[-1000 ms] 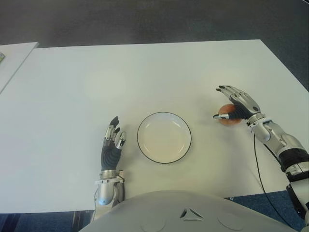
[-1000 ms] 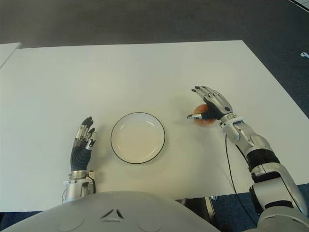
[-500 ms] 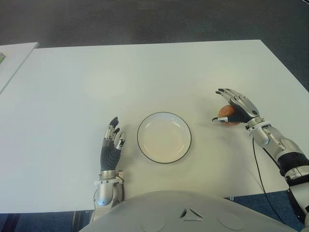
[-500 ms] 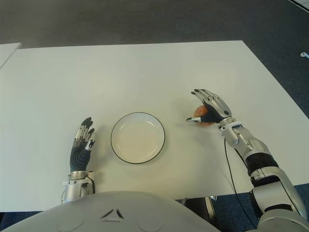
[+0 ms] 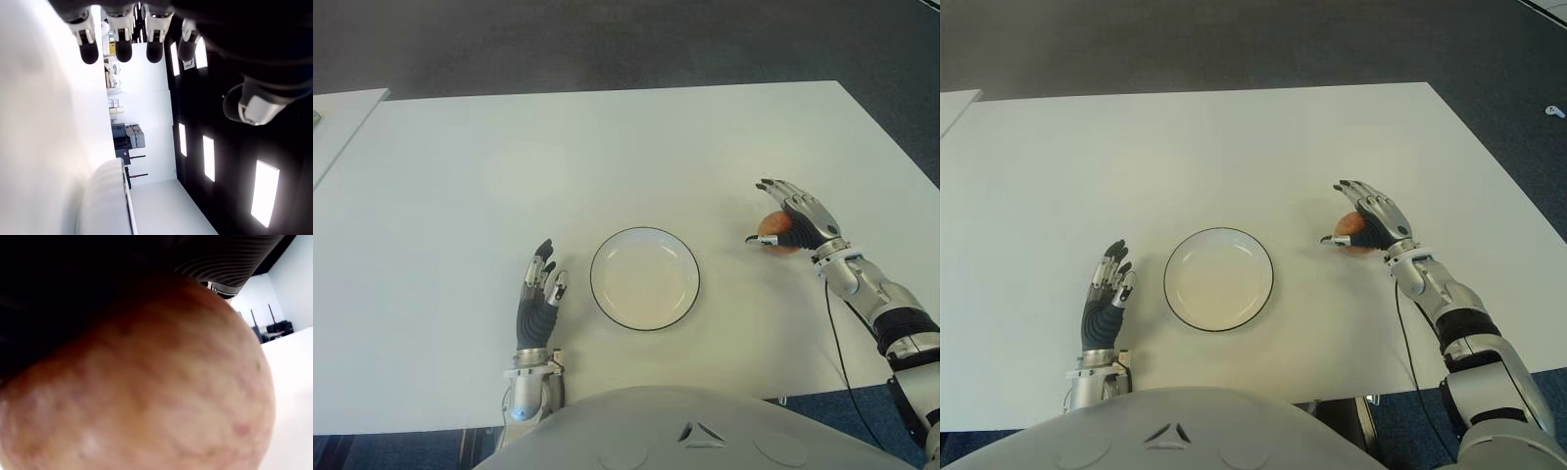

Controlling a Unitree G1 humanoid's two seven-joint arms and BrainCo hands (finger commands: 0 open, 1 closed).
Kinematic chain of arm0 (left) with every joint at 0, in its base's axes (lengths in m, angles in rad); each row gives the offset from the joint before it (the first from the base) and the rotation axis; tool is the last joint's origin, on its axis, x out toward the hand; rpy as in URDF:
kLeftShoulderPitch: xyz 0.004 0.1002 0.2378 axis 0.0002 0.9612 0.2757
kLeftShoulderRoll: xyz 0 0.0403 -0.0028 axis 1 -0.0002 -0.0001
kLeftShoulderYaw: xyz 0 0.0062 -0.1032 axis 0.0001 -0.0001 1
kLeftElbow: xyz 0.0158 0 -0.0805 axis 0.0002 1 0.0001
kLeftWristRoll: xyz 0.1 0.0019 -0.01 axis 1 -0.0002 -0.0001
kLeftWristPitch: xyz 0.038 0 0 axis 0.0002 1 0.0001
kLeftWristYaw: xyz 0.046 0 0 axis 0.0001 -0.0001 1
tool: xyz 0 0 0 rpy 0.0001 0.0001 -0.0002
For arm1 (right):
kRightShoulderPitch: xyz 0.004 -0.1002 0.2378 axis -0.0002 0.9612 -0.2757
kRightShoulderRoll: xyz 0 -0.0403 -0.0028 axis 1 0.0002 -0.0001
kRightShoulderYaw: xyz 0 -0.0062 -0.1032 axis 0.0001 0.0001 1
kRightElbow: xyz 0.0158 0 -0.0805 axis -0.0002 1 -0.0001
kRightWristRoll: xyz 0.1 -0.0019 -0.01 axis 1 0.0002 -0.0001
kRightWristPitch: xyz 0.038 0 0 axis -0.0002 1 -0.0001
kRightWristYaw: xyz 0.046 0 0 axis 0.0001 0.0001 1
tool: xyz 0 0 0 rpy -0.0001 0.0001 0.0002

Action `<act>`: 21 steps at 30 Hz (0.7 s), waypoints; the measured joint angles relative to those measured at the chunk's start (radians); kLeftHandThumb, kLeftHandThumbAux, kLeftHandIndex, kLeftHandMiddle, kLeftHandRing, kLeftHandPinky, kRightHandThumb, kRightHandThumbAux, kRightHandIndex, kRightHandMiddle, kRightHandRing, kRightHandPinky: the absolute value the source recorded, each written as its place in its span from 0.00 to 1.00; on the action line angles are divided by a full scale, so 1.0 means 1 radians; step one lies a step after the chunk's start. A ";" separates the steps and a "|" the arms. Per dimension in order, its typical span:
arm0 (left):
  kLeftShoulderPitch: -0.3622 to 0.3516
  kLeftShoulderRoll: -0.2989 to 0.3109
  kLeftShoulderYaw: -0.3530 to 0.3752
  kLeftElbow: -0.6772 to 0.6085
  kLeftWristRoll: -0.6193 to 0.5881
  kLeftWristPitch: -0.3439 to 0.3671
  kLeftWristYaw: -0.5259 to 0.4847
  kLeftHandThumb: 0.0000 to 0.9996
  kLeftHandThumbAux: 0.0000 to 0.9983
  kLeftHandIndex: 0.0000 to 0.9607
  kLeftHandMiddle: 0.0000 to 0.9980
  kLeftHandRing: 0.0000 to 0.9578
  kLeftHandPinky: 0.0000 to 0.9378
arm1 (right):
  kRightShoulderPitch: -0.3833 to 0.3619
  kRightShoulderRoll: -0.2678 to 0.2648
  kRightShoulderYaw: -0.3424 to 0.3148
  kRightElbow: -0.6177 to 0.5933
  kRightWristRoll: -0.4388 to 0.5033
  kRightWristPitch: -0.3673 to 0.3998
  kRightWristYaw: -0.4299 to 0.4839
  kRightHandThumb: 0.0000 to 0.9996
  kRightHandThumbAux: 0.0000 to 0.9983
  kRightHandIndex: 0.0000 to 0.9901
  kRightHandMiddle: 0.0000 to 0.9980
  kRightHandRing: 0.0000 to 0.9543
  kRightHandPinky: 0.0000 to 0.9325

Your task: Put the apples into the plate.

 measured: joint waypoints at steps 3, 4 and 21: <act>0.002 0.000 0.001 -0.003 0.001 0.003 0.000 0.00 0.43 0.00 0.00 0.00 0.00 | -0.020 0.007 0.012 0.029 -0.002 -0.007 -0.015 0.29 0.44 0.03 0.06 0.04 0.00; 0.003 0.000 0.001 -0.004 0.001 0.004 0.000 0.00 0.43 0.00 0.00 0.00 0.00 | -0.026 0.008 0.017 0.038 -0.003 -0.010 -0.020 0.29 0.44 0.03 0.06 0.03 0.00; 0.024 0.005 0.000 -0.034 -0.002 0.015 -0.001 0.00 0.43 0.00 0.00 0.00 0.00 | -0.066 0.009 0.074 0.089 -0.012 -0.018 -0.066 0.33 0.43 0.04 0.10 0.05 0.00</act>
